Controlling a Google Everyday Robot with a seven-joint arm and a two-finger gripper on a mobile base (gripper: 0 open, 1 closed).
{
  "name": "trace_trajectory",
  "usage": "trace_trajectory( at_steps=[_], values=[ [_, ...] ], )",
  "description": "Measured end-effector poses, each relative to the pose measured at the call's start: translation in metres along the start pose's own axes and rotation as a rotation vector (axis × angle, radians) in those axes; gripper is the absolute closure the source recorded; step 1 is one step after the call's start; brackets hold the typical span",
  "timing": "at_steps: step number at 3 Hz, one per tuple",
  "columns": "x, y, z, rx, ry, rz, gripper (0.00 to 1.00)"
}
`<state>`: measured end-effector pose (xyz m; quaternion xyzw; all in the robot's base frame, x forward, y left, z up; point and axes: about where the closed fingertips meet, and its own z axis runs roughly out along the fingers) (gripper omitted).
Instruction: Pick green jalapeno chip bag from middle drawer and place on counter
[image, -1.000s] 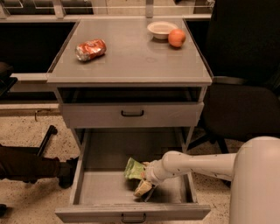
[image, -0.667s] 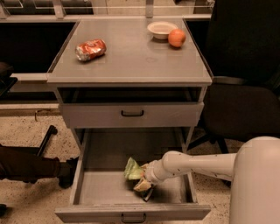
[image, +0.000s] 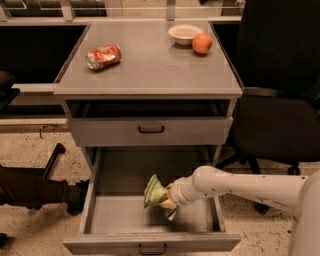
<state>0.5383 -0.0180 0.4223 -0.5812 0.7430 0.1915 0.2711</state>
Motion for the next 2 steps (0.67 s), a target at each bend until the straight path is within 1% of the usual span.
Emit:
trace_trajectory(
  at_steps=[1, 2],
  values=[
    [-0.051, -0.004, -0.059, 0.003, 0.003, 0.000, 1.00],
    [-0.108, -0.011, -0.109, 0.041, -0.001, -0.042, 1.00]
  ],
)
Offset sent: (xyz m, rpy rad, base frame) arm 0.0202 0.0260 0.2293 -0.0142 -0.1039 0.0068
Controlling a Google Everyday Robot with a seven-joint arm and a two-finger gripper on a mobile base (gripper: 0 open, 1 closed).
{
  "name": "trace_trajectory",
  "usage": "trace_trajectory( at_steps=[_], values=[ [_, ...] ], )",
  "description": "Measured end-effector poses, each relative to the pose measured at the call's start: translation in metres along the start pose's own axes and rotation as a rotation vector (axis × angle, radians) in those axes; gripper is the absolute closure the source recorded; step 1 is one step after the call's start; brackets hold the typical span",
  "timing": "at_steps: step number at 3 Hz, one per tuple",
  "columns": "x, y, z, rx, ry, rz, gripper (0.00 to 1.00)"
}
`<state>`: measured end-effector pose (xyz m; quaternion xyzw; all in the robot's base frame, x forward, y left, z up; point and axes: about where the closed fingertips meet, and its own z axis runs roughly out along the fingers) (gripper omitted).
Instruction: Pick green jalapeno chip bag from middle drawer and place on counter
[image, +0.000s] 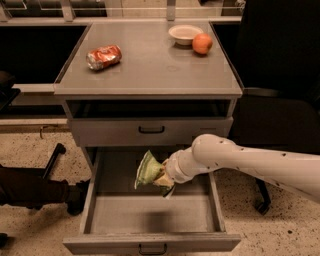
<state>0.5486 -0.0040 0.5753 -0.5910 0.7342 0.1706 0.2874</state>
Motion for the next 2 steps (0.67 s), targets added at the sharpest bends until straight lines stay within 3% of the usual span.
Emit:
trace_trajectory(
  at_steps=[1, 2],
  values=[
    [0.000, 0.000, 0.000, 0.000, 0.000, 0.000, 1.00],
    [-0.016, -0.008, -0.023, 0.042, -0.001, -0.012, 1.00]
  ],
)
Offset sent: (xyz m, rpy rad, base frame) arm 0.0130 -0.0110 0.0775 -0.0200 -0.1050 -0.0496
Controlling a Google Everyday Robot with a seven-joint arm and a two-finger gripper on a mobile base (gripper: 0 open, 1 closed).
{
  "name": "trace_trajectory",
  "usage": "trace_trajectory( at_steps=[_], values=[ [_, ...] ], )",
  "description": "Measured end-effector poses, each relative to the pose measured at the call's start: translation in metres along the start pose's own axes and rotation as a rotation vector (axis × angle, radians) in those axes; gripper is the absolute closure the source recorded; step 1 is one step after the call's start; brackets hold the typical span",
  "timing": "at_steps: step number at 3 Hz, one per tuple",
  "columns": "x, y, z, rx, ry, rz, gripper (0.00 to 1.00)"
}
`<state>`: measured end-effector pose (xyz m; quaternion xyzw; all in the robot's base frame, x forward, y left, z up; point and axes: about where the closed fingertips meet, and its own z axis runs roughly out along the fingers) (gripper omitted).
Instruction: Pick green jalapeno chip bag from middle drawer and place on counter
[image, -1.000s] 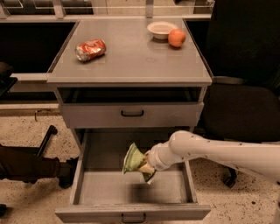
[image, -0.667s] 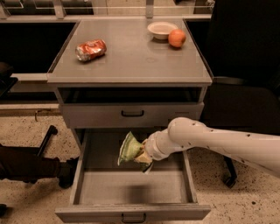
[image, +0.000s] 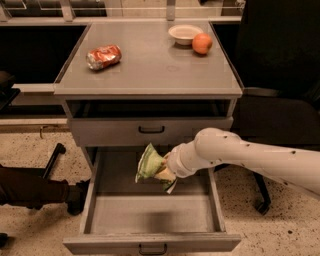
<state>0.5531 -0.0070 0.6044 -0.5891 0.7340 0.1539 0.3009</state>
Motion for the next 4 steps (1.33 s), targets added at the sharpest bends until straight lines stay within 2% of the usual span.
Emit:
trace_trajectory(
  at_steps=[1, 2, 3, 4],
  values=[
    [-0.054, -0.018, -0.066, 0.077, -0.037, -0.044, 1.00],
    [-0.126, -0.043, -0.155, 0.178, -0.081, -0.084, 1.00],
    [-0.126, -0.043, -0.155, 0.178, -0.081, -0.084, 1.00],
    [-0.142, -0.062, -0.177, 0.240, -0.126, -0.102, 1.00]
  ],
)
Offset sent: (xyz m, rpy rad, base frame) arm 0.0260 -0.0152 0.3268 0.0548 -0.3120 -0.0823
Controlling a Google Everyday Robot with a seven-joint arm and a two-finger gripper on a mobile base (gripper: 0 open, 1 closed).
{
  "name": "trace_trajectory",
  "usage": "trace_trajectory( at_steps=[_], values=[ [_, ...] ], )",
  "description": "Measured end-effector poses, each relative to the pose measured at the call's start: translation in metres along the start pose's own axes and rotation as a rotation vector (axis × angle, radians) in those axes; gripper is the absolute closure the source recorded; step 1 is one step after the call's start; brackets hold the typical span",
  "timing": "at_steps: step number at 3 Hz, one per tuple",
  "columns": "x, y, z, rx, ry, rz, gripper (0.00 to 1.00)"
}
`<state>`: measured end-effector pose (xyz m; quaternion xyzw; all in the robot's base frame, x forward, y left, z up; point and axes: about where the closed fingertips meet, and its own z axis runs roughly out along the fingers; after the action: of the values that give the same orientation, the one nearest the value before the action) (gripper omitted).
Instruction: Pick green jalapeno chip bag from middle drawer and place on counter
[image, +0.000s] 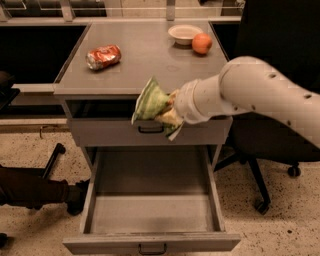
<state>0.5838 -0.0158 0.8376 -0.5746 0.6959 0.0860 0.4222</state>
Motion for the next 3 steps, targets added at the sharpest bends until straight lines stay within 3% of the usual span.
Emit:
trace_trajectory(
  at_steps=[1, 2, 3],
  values=[
    [-0.041, -0.070, -0.018, 0.155, -0.068, -0.044, 1.00],
    [-0.077, -0.132, -0.014, 0.283, -0.074, -0.089, 1.00],
    [-0.088, -0.177, 0.019, 0.311, -0.046, -0.069, 1.00]
  ],
)
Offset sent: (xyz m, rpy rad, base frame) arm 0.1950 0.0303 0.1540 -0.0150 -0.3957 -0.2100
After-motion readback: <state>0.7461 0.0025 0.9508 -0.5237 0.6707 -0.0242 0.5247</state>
